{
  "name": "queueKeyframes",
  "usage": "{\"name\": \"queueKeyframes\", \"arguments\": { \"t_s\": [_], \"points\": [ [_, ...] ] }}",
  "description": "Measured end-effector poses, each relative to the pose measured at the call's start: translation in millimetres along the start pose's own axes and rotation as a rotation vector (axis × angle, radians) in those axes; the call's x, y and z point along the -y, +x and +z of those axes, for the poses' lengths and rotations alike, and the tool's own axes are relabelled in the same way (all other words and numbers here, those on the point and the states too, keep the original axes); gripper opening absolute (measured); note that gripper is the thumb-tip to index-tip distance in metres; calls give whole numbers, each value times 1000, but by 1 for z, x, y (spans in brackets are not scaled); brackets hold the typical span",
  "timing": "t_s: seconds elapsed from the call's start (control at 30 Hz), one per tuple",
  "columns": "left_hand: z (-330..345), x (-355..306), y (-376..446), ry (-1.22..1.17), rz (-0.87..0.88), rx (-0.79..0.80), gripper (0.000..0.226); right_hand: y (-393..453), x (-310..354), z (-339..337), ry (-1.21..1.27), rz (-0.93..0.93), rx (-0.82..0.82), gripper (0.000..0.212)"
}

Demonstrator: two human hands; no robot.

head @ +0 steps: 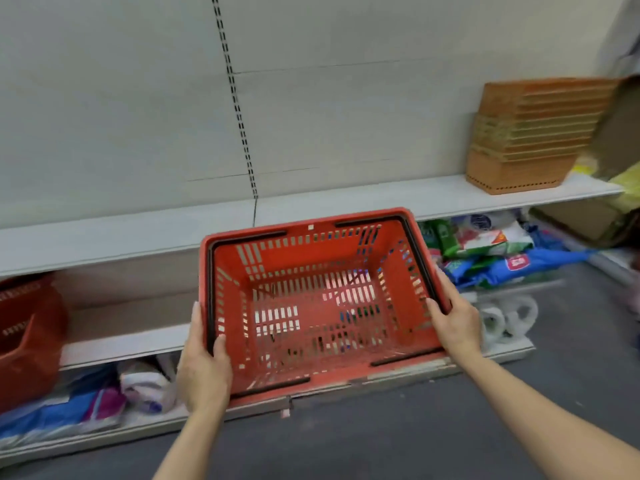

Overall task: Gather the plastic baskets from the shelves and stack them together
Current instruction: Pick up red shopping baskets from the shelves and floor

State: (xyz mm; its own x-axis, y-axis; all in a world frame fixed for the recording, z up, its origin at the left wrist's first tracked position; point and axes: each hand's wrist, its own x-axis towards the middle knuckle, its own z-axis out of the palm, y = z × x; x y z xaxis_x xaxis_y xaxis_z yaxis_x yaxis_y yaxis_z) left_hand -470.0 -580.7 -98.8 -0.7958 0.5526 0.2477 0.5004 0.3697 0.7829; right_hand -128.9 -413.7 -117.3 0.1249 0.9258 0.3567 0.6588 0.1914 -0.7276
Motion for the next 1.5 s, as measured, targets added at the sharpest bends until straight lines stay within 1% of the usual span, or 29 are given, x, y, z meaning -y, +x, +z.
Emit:
{"name": "queueKeyframes", "arguments": {
  "t_s": [0.13,0.33,0.47,0.53,0.6,0.73,0.93,1.07,1.17,1.23,1.3,1.43,1.47,1.5],
  "points": [
    [41,-61,18,-42,87,29,72,47,-14,-37,77,-13,-85,61],
    [103,-151,58,-145,203,49,71,138,-25,-78,27,-33,-248,59],
    [141,-207,86,-194,293,66,63,201,-32,-98,6,-29,-282,59],
    [157,-232,100,-140,340,70,62,228,-36,-105,2,-34,-284,60],
    [174,-254,114,-88,371,109,63,255,-39,-113,5,-40,-280,58],
    [205,-287,131,-51,389,162,59,309,-49,-120,-15,-41,-237,52],
    [258,-322,176,27,302,180,59,398,-58,-110,-14,-22,-81,47],
    [284,-351,208,33,153,217,60,464,-54,-106,-52,54,-19,38],
    [303,-358,232,-56,32,261,64,500,-48,-102,-105,96,21,38],
    [317,-361,252,-83,-25,271,68,521,-51,-97,-104,125,38,38],
    [323,-366,261,-139,-65,295,66,536,-56,-89,-73,165,40,35],
    [325,-362,266,-415,-143,378,48,551,-55,-84,46,214,13,19],
    [323,-359,263,-457,-134,373,42,551,-54,-84,65,218,7,20],
    [319,-358,256,-497,-126,362,36,547,-54,-85,92,226,-11,28]
  ]
}}
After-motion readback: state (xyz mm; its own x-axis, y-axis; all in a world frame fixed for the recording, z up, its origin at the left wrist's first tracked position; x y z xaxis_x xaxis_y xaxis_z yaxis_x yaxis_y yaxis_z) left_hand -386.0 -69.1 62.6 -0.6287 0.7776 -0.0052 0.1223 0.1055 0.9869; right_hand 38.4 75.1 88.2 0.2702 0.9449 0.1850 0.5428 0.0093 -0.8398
